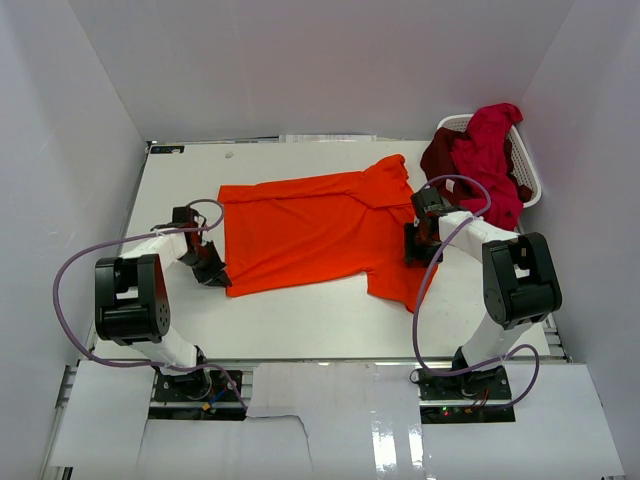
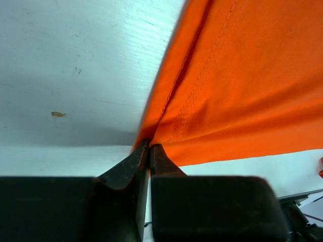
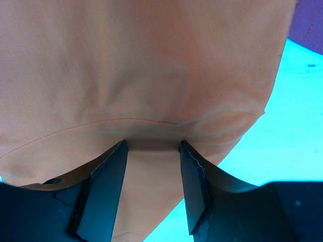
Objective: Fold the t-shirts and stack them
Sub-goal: Flatten out the tshirt
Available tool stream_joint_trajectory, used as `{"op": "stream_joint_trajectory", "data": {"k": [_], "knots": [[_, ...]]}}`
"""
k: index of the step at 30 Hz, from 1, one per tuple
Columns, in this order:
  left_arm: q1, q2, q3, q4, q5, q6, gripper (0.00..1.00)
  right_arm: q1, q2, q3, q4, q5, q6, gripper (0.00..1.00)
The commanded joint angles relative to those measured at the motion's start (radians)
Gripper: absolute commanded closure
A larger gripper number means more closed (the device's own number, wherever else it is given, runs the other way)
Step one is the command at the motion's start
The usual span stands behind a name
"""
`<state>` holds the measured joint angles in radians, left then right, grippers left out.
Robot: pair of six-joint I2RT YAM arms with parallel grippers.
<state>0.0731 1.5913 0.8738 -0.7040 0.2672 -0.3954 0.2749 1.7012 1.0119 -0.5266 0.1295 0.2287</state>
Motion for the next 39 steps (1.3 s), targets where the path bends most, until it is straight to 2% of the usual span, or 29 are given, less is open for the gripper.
{"op": "stream_joint_trajectory", "data": {"k": [1,2,3,5,8,12,21,23,24,27,28,35,39], "knots": [[0.017,-0.002,-0.007,-0.012,-0.005,-0.016,0.81,-0.006,0.071,-0.044,-0.113,0.022,-0.002,0.48],[0.020,0.002,-0.004,-0.012,-0.011,-0.017,0.77,-0.006,0.078,-0.038,-0.134,0.028,0.001,0.48],[0.025,0.004,0.001,-0.014,-0.011,-0.020,0.69,-0.006,0.081,-0.035,-0.147,0.048,0.011,0.48],[0.028,0.007,0.013,-0.014,-0.020,-0.025,0.58,-0.006,0.083,-0.030,-0.173,0.071,0.018,0.48],[0.039,-0.008,0.030,-0.014,-0.049,-0.039,0.49,-0.006,0.063,-0.038,-0.185,0.096,0.029,0.47],[0.071,-0.060,0.054,-0.009,-0.126,-0.081,0.45,-0.006,0.045,-0.061,-0.197,0.101,0.035,0.46],[0.114,-0.189,0.149,-0.011,-0.296,-0.141,0.45,-0.005,-0.050,-0.084,-0.187,0.084,0.040,0.45],[0.114,-0.208,0.148,0.026,-0.266,-0.151,0.45,-0.002,-0.101,-0.087,-0.191,0.076,0.043,0.44],[0.113,-0.215,0.145,0.046,-0.156,-0.148,0.45,-0.002,-0.123,-0.090,-0.191,0.071,0.044,0.44],[0.111,-0.206,0.119,0.158,0.031,-0.134,0.43,0.001,-0.213,-0.102,-0.197,0.039,0.052,0.43],[0.110,-0.179,0.116,0.207,0.132,-0.126,0.43,0.004,-0.260,-0.105,-0.199,0.030,0.057,0.42],[0.074,-0.028,0.188,0.296,0.315,-0.073,0.39,0.078,-0.422,-0.150,-0.220,-0.042,0.095,0.41],[0.016,0.018,0.258,0.313,0.302,-0.063,0.39,0.084,-0.472,-0.174,-0.158,-0.051,0.097,0.39]]}}
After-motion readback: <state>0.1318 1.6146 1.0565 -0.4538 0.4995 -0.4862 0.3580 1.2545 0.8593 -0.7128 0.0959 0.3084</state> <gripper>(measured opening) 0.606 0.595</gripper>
